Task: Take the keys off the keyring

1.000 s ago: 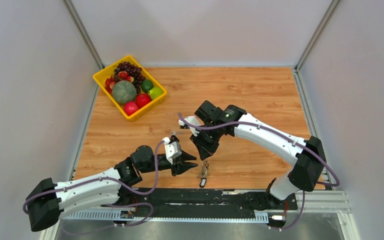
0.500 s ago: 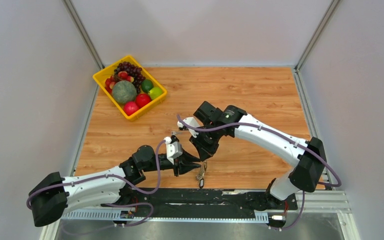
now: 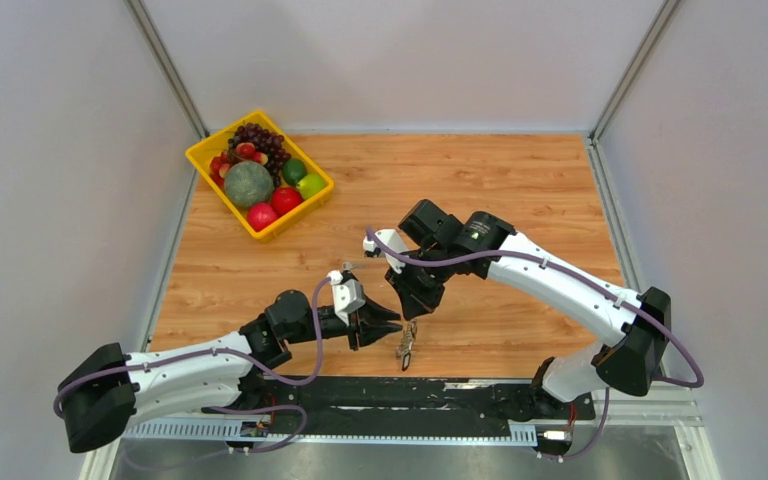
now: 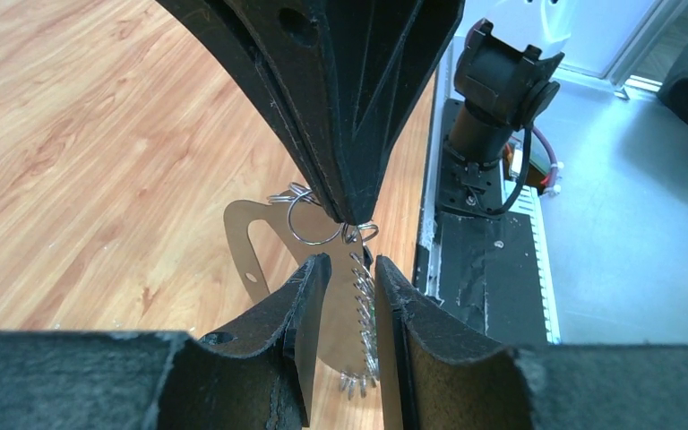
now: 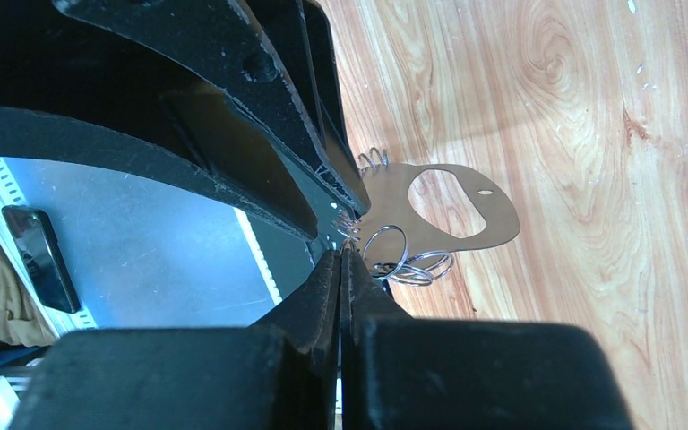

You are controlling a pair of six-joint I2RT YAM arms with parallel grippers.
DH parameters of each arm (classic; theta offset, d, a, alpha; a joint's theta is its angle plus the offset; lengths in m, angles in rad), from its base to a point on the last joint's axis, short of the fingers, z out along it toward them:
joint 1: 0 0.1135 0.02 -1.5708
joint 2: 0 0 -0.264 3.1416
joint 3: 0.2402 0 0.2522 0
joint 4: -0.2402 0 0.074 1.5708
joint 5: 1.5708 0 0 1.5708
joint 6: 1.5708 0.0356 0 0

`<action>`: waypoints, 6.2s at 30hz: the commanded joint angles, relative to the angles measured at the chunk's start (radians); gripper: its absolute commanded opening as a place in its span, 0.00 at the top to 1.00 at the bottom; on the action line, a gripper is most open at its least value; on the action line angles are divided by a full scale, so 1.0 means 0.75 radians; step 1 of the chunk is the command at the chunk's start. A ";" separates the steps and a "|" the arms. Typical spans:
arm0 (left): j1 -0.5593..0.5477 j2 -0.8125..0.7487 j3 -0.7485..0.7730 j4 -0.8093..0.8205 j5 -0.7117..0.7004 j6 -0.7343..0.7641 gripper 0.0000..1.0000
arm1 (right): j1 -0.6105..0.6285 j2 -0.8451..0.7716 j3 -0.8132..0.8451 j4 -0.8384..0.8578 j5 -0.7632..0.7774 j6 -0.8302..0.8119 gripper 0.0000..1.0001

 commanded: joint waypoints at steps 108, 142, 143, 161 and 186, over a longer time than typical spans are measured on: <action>0.006 -0.230 0.296 -0.162 0.243 -0.175 1.00 | 0.142 -1.174 -1.285 1.715 -0.077 0.389 0.53; 0.004 -0.260 0.296 -0.193 0.213 -0.140 1.00 | 0.143 -1.132 -1.246 1.697 -0.144 0.444 1.00; 0.005 -0.261 0.294 -0.196 0.209 -0.134 1.00 | 0.141 -1.126 -1.236 1.684 -0.145 0.444 1.00; 0.005 -0.233 0.284 -0.448 0.142 0.110 1.00 | 0.142 -1.118 -1.055 1.319 0.044 0.438 1.00; 0.006 -0.067 0.421 -0.733 -0.024 0.053 1.00 | 0.137 -0.859 -0.814 1.057 0.171 0.333 1.00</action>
